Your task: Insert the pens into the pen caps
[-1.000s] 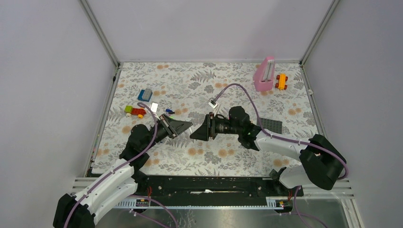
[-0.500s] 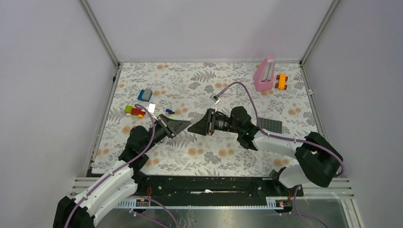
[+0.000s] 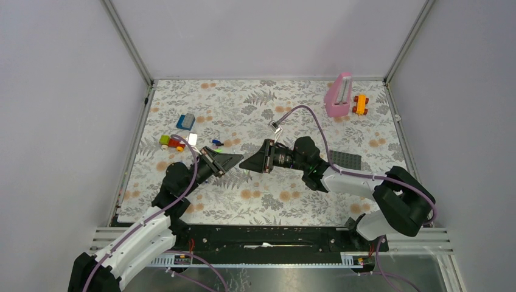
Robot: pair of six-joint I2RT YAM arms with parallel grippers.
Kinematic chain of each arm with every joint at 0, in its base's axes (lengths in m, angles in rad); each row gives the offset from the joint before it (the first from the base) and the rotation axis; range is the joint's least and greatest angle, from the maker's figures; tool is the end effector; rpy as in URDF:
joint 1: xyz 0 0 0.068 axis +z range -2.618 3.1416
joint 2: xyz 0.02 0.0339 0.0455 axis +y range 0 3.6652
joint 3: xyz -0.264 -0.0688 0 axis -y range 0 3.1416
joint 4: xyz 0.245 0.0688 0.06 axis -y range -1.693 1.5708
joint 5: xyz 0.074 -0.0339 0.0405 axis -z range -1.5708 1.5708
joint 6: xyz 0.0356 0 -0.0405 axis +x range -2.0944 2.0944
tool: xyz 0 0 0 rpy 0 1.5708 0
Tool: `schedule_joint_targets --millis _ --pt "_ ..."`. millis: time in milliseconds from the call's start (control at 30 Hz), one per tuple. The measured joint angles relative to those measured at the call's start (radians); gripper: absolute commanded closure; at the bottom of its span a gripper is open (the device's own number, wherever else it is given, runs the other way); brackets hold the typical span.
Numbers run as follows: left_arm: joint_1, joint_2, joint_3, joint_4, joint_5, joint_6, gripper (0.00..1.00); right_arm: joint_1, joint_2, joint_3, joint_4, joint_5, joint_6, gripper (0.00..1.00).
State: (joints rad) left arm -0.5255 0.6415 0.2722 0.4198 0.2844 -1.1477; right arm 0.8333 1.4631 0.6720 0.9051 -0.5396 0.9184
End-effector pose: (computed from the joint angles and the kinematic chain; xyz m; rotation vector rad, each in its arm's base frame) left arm 0.1392 -0.0922 0.2445 -0.2798 1.7157 -1.5071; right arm 0.1952 0.2420 0.2558 -0.4496 1.7035 1.7470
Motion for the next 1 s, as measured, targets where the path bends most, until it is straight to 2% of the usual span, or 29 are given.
schedule_joint_targets --millis 333,667,1000 --pt "0.000 -0.020 -0.005 -0.001 -0.016 -0.003 1.00 0.006 0.019 0.000 0.006 0.000 0.006 0.62" --pt "0.000 -0.020 -0.006 -0.001 -0.021 -0.003 1.00 0.008 0.029 0.000 0.007 0.001 0.007 0.71" --pt "0.000 -0.020 -0.021 0.000 -0.027 -0.010 1.00 0.011 0.047 0.009 0.024 0.000 0.014 0.70"
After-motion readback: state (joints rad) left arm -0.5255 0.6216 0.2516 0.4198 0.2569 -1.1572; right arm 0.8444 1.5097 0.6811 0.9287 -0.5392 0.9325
